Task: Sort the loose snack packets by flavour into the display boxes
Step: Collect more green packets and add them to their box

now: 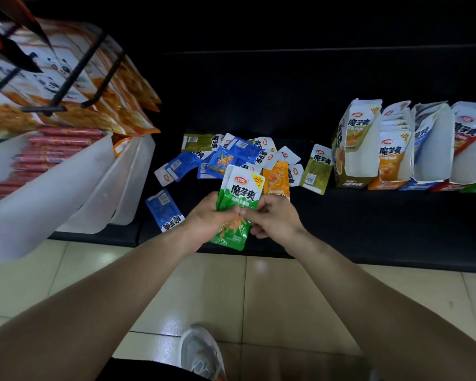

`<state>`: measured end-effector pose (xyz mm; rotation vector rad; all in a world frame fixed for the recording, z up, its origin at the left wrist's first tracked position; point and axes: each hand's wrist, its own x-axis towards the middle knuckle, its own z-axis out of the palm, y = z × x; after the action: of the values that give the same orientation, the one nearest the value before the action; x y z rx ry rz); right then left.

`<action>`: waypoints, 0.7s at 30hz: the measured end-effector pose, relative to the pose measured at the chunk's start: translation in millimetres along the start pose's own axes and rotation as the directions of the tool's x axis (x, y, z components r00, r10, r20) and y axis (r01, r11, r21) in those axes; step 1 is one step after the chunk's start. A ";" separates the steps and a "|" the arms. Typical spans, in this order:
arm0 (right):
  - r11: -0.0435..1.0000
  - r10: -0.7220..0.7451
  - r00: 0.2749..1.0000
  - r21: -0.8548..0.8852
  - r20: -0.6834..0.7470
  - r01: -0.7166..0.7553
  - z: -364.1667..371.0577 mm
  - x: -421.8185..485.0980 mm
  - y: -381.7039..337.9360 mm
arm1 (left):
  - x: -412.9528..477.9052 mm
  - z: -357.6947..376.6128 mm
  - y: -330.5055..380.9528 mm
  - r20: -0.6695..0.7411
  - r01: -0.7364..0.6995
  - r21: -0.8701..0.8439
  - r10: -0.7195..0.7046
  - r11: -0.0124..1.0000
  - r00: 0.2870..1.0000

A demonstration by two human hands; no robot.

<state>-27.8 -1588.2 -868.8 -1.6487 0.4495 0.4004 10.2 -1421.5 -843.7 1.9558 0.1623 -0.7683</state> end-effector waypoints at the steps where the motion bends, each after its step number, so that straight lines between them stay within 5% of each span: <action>1: 1.000 -0.012 1.000 -0.022 0.010 0.012 0.6 -0.8 0.0 | 1.4 -0.7 -0.9 0.011 0.008 0.020 -0.008 1.000 1.000; 10: 0.984 0.009 0.998 -0.178 0.059 0.002 -37.4 -20.8 -8.6 | 2.4 20.1 21.2 0.108 0.022 0.004 -0.022 1.000 0.994; 15: 0.755 -0.048 0.992 -0.646 0.115 0.111 -107.4 -55.4 -34.1 | 2.2 45.8 54.5 0.191 -0.046 -0.002 0.045 0.999 0.981; 21: 0.624 0.059 0.998 -0.781 0.011 -0.028 -223.5 -120.7 -45.5 | 5.9 93.9 94.5 0.145 -0.111 -0.041 0.116 0.993 0.983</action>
<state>-108.2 -1797.9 -741.7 -2.4884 0.2911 0.7346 12.9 -1549.0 -804.9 1.8523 -0.0260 -0.8260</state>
